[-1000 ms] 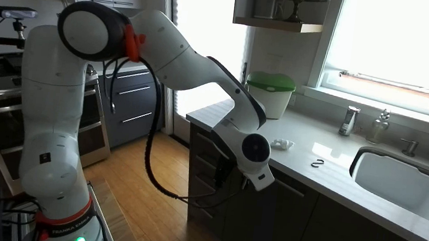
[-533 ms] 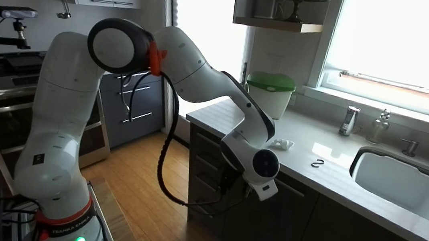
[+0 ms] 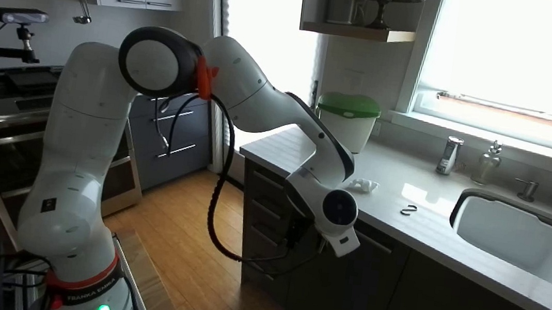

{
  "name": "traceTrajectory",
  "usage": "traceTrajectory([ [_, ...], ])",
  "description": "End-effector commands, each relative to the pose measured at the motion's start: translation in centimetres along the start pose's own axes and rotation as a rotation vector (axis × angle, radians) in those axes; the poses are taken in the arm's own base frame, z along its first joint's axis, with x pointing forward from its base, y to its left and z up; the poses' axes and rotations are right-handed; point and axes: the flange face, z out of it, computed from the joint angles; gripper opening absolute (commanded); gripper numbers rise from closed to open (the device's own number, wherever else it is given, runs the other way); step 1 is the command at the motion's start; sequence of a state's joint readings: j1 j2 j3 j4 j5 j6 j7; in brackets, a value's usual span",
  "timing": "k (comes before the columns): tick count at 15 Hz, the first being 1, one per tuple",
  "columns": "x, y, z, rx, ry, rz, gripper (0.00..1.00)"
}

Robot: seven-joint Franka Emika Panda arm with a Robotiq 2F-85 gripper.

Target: Open the second drawer from the left.

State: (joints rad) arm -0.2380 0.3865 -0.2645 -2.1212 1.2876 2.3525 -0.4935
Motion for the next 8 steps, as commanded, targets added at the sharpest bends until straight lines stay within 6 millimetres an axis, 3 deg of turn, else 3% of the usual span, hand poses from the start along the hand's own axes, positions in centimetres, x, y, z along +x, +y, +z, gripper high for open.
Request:
traceTrajectory([
  [1, 2.0, 0.7, 3.4, 0.013, 0.081, 0.049, 1.0],
  [8, 4.7, 1.0, 7.4, 0.075, 0.117, 0.098, 1.0],
])
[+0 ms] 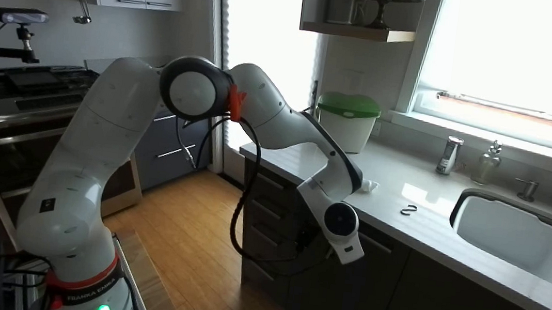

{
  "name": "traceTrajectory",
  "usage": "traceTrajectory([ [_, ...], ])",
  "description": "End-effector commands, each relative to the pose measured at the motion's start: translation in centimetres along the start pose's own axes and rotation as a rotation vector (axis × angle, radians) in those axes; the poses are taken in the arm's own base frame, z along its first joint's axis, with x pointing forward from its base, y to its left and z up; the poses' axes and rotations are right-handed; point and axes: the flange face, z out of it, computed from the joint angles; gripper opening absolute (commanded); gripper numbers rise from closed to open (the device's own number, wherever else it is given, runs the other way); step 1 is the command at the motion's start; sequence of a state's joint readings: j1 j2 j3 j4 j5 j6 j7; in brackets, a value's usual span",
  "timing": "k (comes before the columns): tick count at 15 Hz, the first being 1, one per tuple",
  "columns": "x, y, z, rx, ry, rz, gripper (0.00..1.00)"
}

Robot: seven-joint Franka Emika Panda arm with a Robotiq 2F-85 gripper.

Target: Open the second drawer from the left.

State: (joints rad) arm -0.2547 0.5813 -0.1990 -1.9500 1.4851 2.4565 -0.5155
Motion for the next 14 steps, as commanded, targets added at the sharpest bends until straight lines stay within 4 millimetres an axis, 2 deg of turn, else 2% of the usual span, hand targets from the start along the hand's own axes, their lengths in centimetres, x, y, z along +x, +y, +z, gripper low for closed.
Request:
traceTrajectory([
  [1, 1.6, 0.4, 2.2, 0.042, 0.004, 0.008, 1.0],
  [9, 3.4, 1.3, 4.9, 0.03, -0.064, 0.055, 1.0],
  [14, 3.8, 1.9, 6.0, -0.033, -0.086, 0.099, 1.0],
])
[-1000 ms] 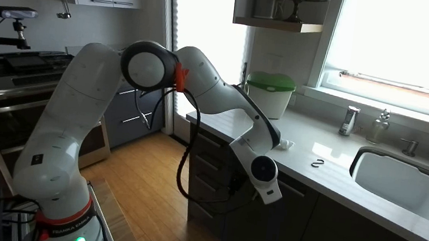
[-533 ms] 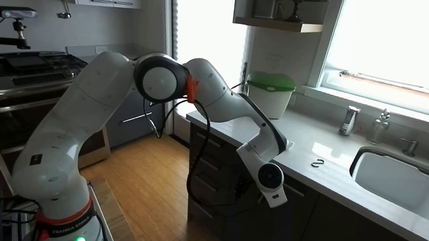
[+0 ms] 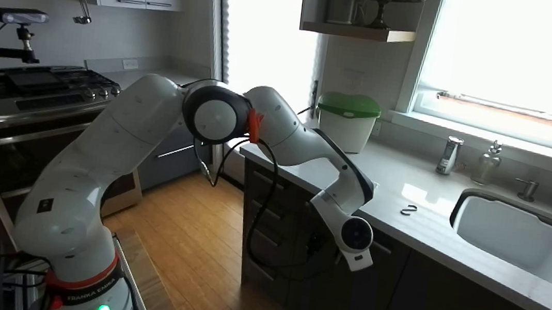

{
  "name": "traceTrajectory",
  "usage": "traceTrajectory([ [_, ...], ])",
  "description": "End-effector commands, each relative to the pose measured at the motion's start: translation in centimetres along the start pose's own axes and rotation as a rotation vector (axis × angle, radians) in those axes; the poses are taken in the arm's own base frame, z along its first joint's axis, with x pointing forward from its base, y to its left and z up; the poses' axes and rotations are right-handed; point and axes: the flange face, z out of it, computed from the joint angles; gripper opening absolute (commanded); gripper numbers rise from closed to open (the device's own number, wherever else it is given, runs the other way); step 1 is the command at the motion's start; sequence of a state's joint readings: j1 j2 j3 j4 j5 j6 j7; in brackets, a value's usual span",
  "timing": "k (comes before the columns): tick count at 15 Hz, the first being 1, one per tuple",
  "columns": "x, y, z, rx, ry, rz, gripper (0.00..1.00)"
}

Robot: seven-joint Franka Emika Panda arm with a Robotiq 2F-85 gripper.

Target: Open the second drawer from the left.

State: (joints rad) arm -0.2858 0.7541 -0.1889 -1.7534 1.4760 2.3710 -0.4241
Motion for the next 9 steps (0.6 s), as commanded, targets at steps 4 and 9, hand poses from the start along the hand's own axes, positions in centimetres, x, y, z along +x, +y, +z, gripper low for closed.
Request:
traceTrajectory([
  [4, 0.8, 1.7, 0.9, -0.164, -0.061, 0.077, 1.0],
  [9, 1.2, 2.6, -0.6, -0.303, -0.112, 0.11, 1.0],
])
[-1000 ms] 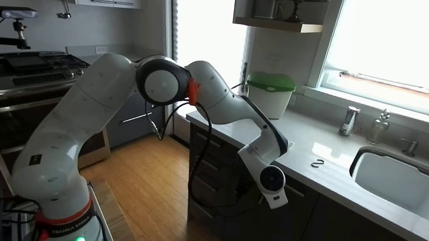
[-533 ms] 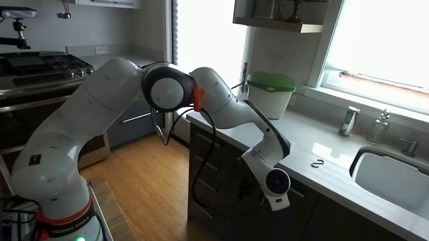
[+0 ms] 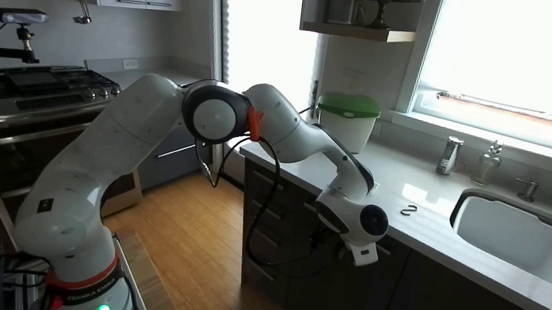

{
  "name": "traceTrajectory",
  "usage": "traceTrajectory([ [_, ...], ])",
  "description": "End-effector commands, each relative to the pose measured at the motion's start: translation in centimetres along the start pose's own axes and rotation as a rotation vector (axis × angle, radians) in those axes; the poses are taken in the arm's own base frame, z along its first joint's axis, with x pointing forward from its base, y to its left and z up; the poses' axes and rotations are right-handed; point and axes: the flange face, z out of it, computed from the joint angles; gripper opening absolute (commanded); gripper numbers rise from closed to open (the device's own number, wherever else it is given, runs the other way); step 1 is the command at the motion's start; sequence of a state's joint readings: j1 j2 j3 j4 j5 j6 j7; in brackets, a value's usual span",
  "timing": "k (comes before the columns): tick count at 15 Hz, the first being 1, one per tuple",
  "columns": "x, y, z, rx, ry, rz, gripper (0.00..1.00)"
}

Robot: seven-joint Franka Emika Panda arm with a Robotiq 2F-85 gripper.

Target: Open the second drawer from the left.

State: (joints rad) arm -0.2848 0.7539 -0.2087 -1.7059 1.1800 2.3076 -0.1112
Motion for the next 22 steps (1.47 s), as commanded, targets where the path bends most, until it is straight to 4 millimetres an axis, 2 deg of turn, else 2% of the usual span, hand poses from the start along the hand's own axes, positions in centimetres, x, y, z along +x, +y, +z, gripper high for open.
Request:
traceTrajectory([
  [1, 0.8, 4.5, 0.6, -0.153, -0.036, 0.042, 1.0],
  [5, 0.4, 6.3, -0.4, -0.179, -0.04, 0.09, 1.0],
  [7, -0.3, 7.7, -1.0, -0.178, -0.027, 0.121, 1.0],
  [13, -3.1, 10.1, -3.3, -0.208, 0.009, 0.177, 1.0],
  [16, -4.7, 13.2, -5.3, -0.244, -0.007, 0.2, 1.0],
  [22, -7.3, 21.0, -9.3, -0.281, 0.006, 0.2, 1.0],
])
